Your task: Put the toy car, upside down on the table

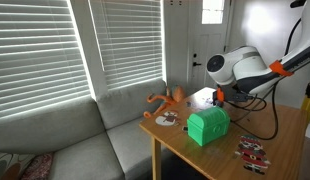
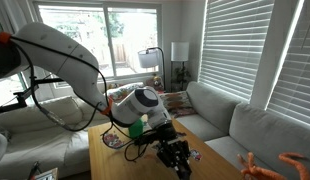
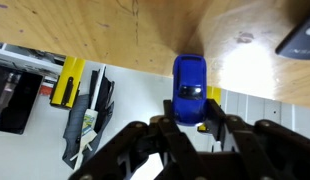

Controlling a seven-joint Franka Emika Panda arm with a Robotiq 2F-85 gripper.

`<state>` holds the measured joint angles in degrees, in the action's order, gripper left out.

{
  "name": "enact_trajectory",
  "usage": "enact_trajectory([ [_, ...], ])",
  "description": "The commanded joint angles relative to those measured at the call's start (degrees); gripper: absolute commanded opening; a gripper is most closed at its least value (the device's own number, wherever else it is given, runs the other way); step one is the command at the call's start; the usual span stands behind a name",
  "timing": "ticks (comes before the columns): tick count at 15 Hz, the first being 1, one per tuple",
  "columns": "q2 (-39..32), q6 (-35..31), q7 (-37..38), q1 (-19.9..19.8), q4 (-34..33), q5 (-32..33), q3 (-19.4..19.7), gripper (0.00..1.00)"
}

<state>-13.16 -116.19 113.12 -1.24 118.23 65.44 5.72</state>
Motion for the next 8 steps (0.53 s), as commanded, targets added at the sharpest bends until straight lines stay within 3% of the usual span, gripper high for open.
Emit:
enact_trajectory([
  [1, -1.9, 0.9, 5.7, 0.1, -0.4, 1.6, -0.7, 0.12],
  [8, -1.5, -1.0, 4.3, -0.6, -0.1, -0.7, -1.7, 0.12],
])
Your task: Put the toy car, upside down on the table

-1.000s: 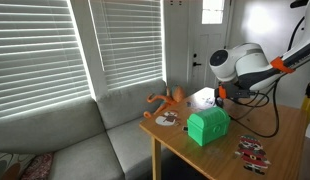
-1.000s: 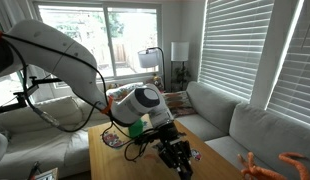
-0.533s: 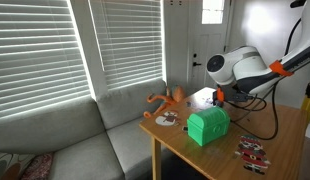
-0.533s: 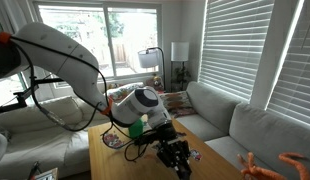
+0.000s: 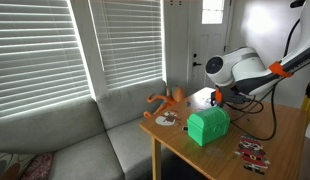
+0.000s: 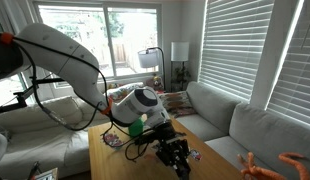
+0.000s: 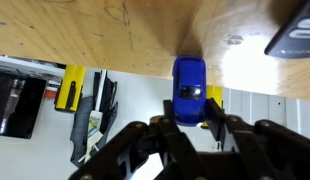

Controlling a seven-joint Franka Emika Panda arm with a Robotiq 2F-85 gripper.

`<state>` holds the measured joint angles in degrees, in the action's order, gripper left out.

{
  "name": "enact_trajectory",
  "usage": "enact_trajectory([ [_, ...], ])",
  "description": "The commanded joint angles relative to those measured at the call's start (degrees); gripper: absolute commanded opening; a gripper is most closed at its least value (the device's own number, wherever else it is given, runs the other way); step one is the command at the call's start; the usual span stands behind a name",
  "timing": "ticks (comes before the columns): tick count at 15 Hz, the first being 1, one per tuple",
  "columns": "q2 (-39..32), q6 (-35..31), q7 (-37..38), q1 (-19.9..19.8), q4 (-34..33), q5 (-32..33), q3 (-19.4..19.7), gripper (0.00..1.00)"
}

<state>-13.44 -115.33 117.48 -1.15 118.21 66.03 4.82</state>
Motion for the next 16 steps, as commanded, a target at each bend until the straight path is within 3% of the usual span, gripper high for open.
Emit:
enact_trajectory([
  [1, -1.1, -2.5, -0.8, -0.9, 0.0, -1.8, -0.9, 0.12],
  [11, -0.1, -8.4, -7.9, -2.1, -0.7, -7.2, -0.5, 0.12],
  [12, 0.8, -4.9, -7.4, -1.2, -1.3, -4.9, -0.3, 0.37],
  [16, 0.8, -5.7, -7.4, -1.3, -1.4, -5.0, -0.2, 0.37],
])
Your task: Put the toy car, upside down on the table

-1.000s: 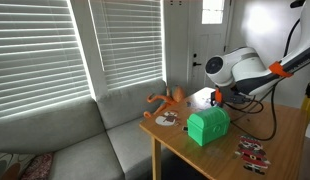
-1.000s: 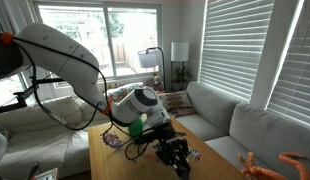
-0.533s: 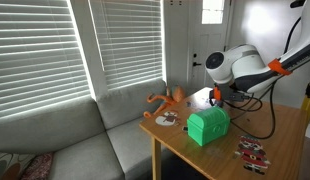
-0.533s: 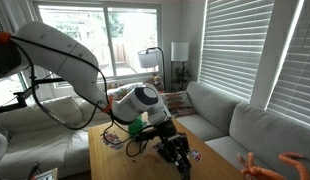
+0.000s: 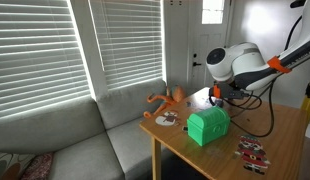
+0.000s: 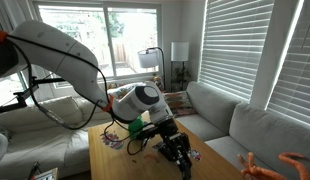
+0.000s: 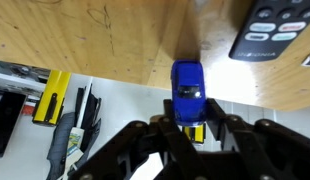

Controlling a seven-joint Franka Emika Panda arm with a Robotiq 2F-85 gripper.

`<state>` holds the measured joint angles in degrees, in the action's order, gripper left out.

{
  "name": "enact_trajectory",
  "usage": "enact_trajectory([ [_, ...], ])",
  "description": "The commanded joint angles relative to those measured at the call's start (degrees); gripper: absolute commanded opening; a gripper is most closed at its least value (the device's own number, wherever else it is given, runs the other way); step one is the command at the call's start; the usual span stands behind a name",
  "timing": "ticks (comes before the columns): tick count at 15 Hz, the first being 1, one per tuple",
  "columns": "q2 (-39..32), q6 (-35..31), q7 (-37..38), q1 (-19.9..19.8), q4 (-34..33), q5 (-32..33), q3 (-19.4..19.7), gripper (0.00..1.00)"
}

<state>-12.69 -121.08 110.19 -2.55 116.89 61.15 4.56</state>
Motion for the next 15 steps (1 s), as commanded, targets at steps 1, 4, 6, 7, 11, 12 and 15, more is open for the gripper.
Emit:
enact_trajectory([
  [1, -0.3, 0.8, -0.4, 0.2, -0.1, -0.1, 0.0, 0.12],
  [4, -0.6, -0.3, -1.4, 0.6, 0.1, -0.7, -0.6, 0.12],
  [6, -0.2, -0.8, -2.0, 0.8, 0.4, -1.0, -0.8, 0.12],
  [7, -0.2, -0.7, -2.1, 0.9, 0.4, -0.9, -0.9, 0.12],
  [11, -1.4, -0.3, -2.8, 1.5, 0.3, -1.4, -1.5, 0.12],
  [12, -1.7, -0.8, -3.7, 1.5, 0.3, -2.1, -1.8, 0.12],
  [15, -2.2, -2.1, -5.8, 1.4, 0.7, -4.6, -2.7, 0.12],
])
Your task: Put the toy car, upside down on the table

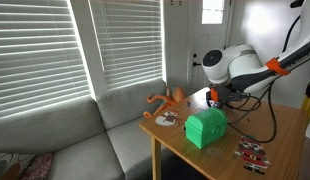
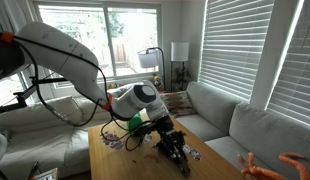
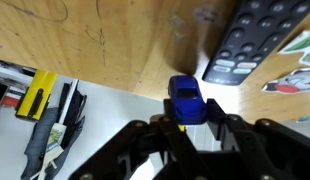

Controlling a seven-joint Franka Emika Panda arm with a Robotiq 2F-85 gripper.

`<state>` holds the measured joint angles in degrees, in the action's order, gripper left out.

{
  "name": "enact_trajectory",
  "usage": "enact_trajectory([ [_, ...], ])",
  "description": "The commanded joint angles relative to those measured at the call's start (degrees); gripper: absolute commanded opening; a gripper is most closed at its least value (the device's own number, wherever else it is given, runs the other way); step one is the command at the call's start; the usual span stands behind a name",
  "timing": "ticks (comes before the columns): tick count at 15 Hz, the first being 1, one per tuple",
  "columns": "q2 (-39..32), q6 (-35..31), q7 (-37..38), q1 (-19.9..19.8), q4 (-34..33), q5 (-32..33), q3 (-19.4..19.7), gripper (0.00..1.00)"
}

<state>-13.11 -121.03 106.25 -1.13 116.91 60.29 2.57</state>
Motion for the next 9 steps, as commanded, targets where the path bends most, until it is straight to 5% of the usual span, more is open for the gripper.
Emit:
enact_trajectory([
  [1, -1.7, -2.3, -2.5, -0.2, 1.0, -5.3, -0.8, 0.12],
  [9, 2.0, -0.9, -2.6, -1.0, 3.9, -12.5, 0.9, 0.12],
])
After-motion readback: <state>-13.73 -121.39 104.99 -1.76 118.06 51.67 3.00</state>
